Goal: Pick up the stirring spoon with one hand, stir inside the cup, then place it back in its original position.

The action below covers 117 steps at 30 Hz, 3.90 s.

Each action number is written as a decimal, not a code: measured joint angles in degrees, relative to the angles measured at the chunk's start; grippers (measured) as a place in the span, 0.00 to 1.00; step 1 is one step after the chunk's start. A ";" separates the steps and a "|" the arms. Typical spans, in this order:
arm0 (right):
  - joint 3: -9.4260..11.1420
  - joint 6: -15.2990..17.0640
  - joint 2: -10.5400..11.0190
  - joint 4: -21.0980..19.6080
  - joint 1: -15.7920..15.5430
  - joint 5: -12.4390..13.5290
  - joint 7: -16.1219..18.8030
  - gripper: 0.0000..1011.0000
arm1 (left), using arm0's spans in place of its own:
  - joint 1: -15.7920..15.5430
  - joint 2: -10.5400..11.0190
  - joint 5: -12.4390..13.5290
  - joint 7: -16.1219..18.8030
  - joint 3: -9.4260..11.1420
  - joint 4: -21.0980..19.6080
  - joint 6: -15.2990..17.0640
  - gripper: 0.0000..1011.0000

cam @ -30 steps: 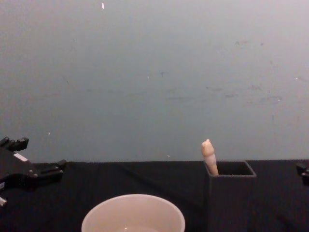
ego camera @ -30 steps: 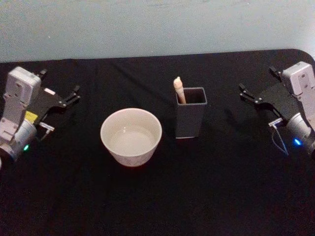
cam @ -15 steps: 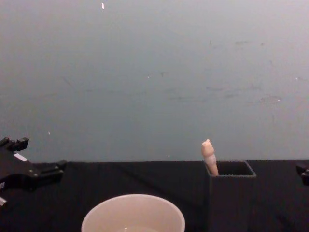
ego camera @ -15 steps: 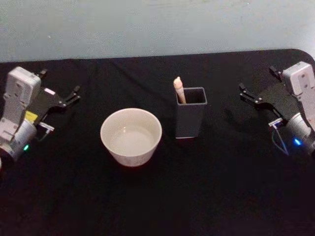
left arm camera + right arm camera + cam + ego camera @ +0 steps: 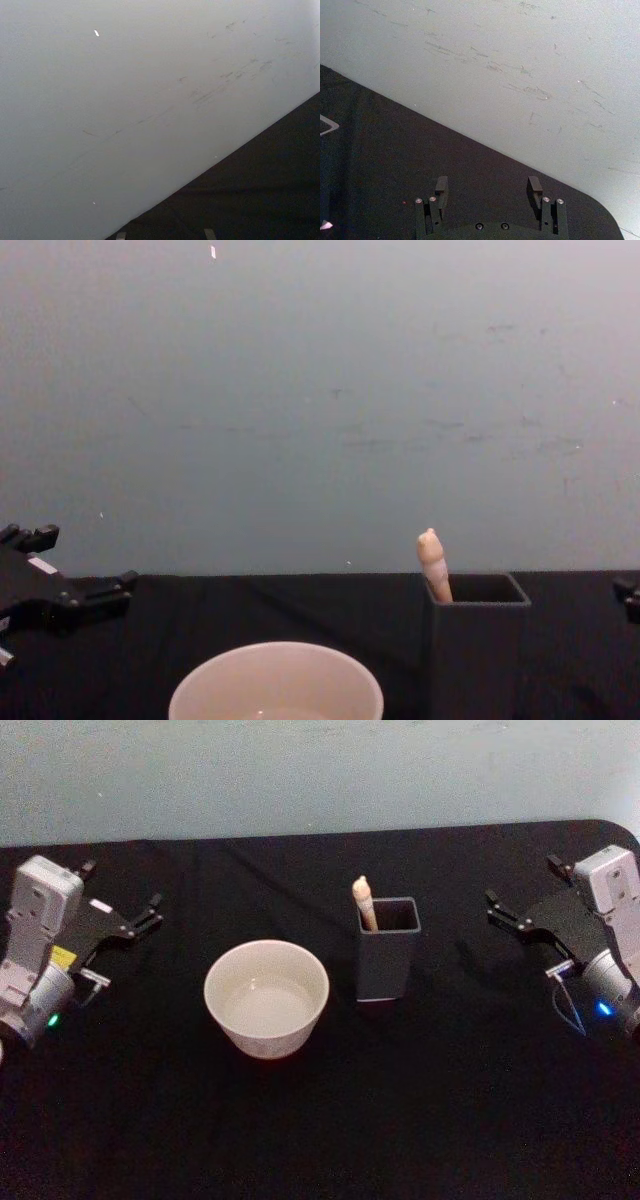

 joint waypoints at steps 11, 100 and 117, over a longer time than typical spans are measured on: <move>0.00 0.00 0.00 0.00 0.00 0.00 0.00 0.99 | 0.00 0.00 0.00 0.00 0.00 0.00 0.00 0.99; -3.32 29.10 -8.08 -5.74 11.94 7.82 26.23 0.99 | 0.00 0.00 0.00 0.00 0.00 0.00 0.00 0.99; -3.30 29.12 -8.10 -5.70 11.96 7.63 26.15 0.91 | 0.00 0.00 0.00 0.00 0.00 0.00 0.00 0.99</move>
